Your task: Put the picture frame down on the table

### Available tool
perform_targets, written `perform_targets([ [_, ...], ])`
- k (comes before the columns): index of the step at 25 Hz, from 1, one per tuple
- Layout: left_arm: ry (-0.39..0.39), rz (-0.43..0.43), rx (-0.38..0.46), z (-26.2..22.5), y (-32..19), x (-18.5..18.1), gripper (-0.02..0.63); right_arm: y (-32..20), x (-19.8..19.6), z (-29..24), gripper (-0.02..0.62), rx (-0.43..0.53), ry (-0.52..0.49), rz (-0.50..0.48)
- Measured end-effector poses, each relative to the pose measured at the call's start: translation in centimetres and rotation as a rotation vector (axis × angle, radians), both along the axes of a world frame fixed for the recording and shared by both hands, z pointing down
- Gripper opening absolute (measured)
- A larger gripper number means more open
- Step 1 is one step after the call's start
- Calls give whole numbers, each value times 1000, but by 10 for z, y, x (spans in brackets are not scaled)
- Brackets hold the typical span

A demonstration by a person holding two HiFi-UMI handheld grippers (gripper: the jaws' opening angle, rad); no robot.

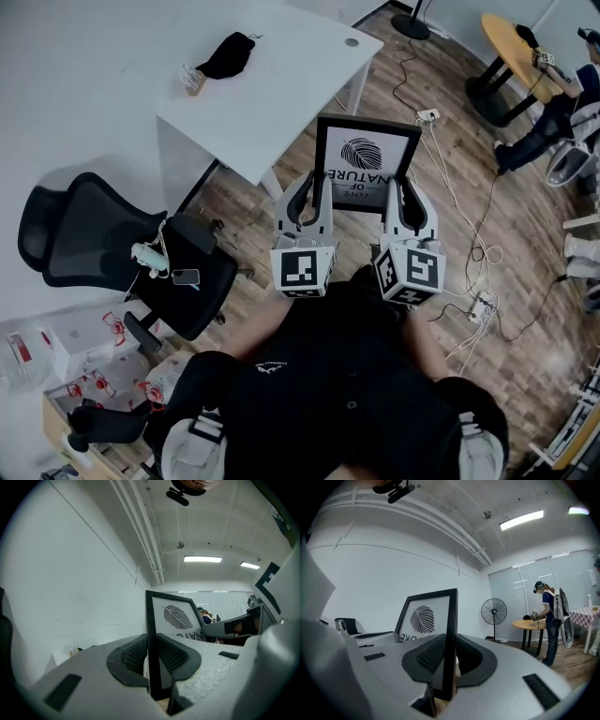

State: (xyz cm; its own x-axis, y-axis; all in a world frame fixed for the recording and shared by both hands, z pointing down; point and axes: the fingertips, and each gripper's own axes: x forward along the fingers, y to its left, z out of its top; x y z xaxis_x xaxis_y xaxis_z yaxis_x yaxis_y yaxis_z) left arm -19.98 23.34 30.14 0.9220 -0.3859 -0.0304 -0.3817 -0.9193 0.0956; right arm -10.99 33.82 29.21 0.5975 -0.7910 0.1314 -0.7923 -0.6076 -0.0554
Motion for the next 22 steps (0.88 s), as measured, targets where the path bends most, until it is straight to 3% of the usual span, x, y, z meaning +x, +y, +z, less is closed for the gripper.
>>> perform_targets([
  [6,-4,-4,6,3,-9,11,71,-10,14,3,66,3,-4,-5],
  [14,-13,-85,14,5,-35,33,71,-44,45,10,66,22,-29,-73],
  [22,-49,-137,14,15,-70,91,71,-87,109,14,66,6,-32,-135],
])
